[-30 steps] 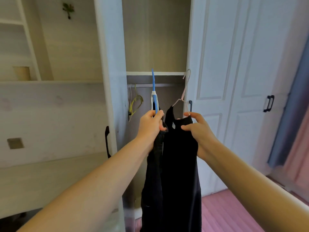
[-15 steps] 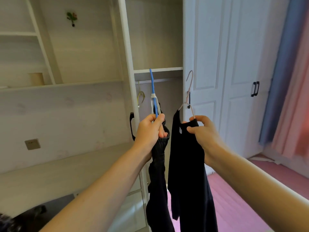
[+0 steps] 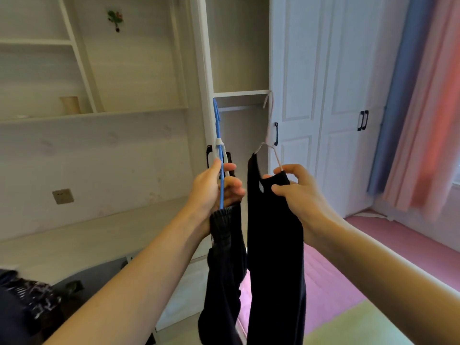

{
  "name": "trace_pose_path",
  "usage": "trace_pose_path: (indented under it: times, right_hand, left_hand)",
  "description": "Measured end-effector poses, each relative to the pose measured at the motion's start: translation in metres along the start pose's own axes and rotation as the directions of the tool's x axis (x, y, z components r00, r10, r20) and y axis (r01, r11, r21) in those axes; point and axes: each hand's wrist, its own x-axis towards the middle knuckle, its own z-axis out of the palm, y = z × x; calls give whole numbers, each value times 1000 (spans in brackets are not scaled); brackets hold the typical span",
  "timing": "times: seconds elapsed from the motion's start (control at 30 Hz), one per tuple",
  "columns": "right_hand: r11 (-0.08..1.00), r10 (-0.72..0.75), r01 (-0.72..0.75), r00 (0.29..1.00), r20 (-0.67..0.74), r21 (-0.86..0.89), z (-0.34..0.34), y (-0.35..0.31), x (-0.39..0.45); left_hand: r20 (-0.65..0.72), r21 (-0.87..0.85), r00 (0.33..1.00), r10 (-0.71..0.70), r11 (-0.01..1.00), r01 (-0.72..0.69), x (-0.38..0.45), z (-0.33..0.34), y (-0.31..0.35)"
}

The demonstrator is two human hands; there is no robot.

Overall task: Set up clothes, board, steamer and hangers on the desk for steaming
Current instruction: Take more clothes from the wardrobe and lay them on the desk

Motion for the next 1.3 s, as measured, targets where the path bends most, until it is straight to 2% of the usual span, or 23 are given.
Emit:
trace_pose_path:
  times: [0.1,0.13,0.27,0.4,0.6,0.73,0.83,1.0,1.13,1.3]
  right_hand:
    - [999,44,-44,995,90,-2,-6,-6,-16]
    - [999,52,-52,992,118,-1,-8,-7,-20]
    - [994,105,-104,975,197,-15,-18,-7,-31]
    - [986,165,-155,945,283,-58,-31,-5,-31]
    - [984,175,-137,876,449,-117,-28,-1,-26]
    - [987,125,-32,756,642,-155,-16,6,-23]
    - [988,97,22,689,718,-154,-2,11,-22]
    - [993,53,58,584,810,-107,29,25,-20]
    - [993,23,88,476,879,-73,60,30,-28]
    - [983,-58,185,390,919,-16,102,35,-53]
  left_hand:
    - [91,-265,977,-194,941,211,-10,-4,8]
    - [107,-285,971,-216,928,238,-14,-5,8]
    - [119,-116,957,-266,953,280,-26,-9,3]
    - [50,-182,959,-278,942,282,-35,-20,-4]
    - [-44,-232,975,-220,951,204,-60,-29,-3]
    - [-136,-162,979,-152,978,129,-83,-40,0]
    - [-222,-85,969,-109,992,92,-102,-50,1]
    - [-352,-71,935,-50,997,27,-139,-69,2]
    - [-463,-118,886,42,987,-108,-167,-83,10]
    - [-540,-114,829,149,962,-247,-194,-95,27]
